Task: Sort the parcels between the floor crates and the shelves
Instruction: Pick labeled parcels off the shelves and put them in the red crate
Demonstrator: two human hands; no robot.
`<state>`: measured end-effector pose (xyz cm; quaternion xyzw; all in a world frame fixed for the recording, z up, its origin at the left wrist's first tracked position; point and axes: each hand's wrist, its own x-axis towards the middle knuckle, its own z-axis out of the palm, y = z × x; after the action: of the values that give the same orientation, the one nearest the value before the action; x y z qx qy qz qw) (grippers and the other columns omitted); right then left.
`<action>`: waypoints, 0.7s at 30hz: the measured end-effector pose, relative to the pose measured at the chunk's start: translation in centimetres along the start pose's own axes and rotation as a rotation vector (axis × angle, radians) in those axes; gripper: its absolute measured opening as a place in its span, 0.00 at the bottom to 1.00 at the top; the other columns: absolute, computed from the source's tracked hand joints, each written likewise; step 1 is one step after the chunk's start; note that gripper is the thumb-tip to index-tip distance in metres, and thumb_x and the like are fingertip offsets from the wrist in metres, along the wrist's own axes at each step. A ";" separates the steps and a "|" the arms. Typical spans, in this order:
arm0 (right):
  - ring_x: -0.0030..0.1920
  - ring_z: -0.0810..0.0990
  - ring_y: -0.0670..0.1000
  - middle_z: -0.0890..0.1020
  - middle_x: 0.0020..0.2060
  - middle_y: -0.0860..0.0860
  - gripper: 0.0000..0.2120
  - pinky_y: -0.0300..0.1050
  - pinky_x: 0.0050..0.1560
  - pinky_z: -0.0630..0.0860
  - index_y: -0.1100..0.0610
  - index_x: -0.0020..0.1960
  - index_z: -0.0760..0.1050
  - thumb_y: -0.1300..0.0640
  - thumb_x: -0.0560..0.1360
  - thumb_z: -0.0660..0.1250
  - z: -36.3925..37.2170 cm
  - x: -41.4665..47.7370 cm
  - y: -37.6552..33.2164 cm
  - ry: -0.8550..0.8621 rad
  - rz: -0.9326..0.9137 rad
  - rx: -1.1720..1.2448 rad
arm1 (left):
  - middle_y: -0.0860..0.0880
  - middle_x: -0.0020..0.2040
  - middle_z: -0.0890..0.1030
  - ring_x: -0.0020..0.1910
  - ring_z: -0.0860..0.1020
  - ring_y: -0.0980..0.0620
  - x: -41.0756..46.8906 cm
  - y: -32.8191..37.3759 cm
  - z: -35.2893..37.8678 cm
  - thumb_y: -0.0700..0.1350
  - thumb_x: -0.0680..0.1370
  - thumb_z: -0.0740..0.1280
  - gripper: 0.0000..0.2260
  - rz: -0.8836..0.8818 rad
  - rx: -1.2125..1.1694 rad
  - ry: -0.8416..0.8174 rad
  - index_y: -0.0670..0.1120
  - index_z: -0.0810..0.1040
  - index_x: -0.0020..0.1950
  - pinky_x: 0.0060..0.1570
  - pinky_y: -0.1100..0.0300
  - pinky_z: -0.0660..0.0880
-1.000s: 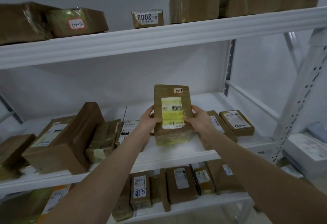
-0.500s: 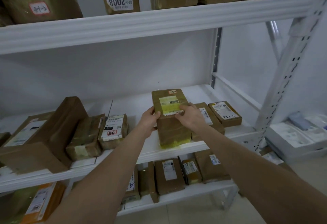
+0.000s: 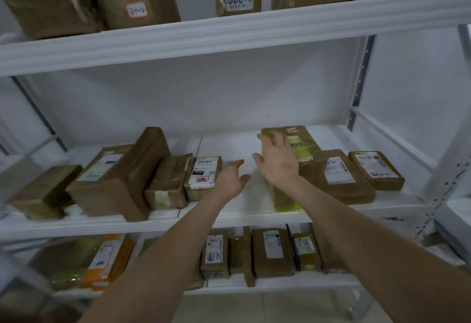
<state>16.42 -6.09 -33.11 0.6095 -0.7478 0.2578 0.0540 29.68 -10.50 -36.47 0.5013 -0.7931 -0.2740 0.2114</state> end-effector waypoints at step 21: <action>0.70 0.59 0.64 0.53 0.74 0.57 0.27 0.59 0.71 0.57 0.40 0.74 0.56 0.51 0.78 0.60 15.5 0.7 -12.6 -0.492 0.099 -0.187 | 0.42 0.68 0.69 0.65 0.70 0.43 2.6 -17.2 -8.8 0.41 0.80 0.55 0.16 -0.133 0.396 -0.107 0.44 0.69 0.68 0.63 0.49 0.70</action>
<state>31.68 -15.23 -42.15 0.6087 -0.7880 0.0338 -0.0859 45.67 -20.84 -40.73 0.5690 -0.8067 -0.1524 0.0477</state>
